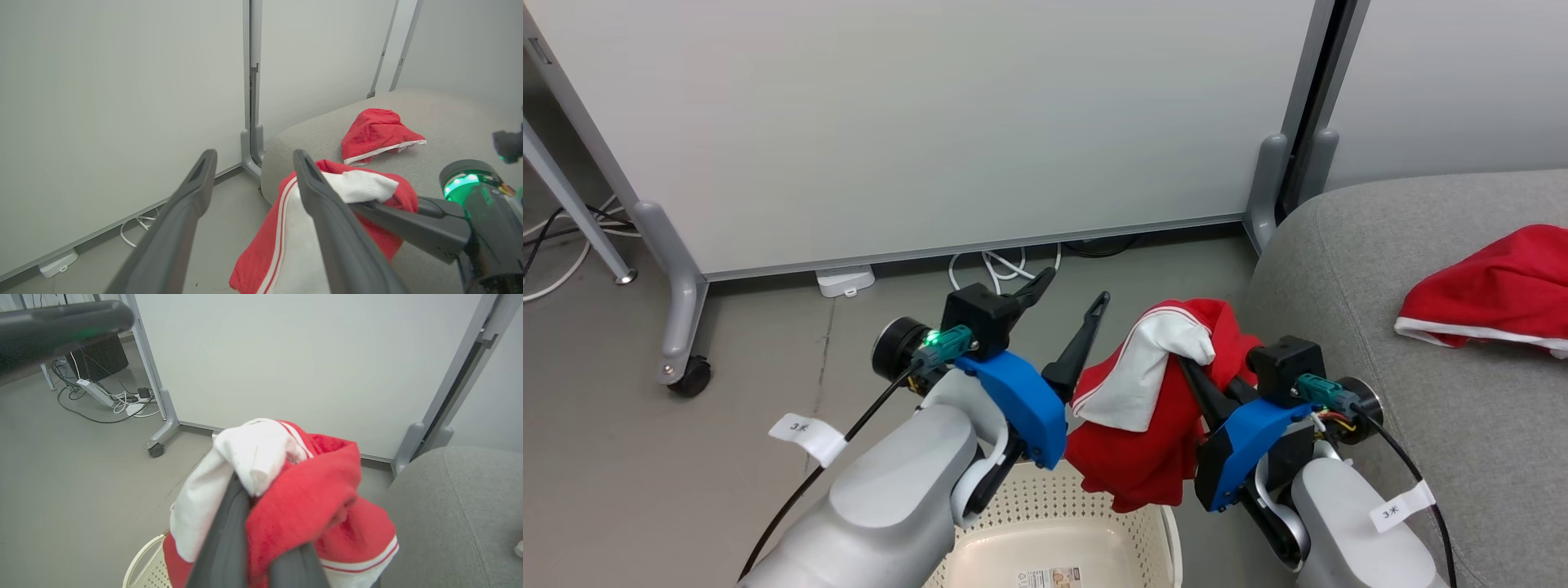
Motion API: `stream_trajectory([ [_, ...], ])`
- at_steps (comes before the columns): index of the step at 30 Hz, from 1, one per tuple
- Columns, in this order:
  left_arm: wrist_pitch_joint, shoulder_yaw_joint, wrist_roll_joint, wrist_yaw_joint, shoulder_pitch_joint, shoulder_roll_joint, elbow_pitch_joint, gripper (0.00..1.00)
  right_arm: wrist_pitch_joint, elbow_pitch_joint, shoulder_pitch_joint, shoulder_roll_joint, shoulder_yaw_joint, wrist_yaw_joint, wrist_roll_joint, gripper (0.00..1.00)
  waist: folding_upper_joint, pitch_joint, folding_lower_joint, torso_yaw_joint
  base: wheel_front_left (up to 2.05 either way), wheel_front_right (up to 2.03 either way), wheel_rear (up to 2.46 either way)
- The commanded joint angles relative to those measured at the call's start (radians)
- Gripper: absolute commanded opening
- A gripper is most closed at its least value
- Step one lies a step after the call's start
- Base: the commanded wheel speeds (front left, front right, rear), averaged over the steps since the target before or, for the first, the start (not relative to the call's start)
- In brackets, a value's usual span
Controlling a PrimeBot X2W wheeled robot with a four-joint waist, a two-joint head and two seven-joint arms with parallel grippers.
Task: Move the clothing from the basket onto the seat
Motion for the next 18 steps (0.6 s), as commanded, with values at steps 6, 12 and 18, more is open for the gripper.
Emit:
stream_trajectory([
  [6, -0.042, 0.060, 0.037, 0.044, 0.100, 0.077, -0.089, 1.00, -0.006, -0.036, 0.016, -0.001, -0.039, 0.000, -0.016, 0.00, -0.0001, 0.009, 0.0000, 0.007, 0.00, 0.00, 0.00],
  [12, -0.044, 0.155, 0.097, 0.072, 0.201, 0.130, -0.204, 1.00, 0.002, -0.068, 0.029, -0.001, -0.060, 0.000, -0.029, 0.00, -0.0001, 0.018, 0.0000, 0.006, 0.00, 0.00, 0.00],
  [18, -0.044, 0.282, 0.184, 0.071, 0.357, 0.166, -0.331, 1.00, 0.016, -0.098, 0.046, -0.001, -0.079, 0.000, -0.042, 0.00, -0.0001, 0.021, 0.0000, -0.001, 0.00, 0.00, 0.00],
])
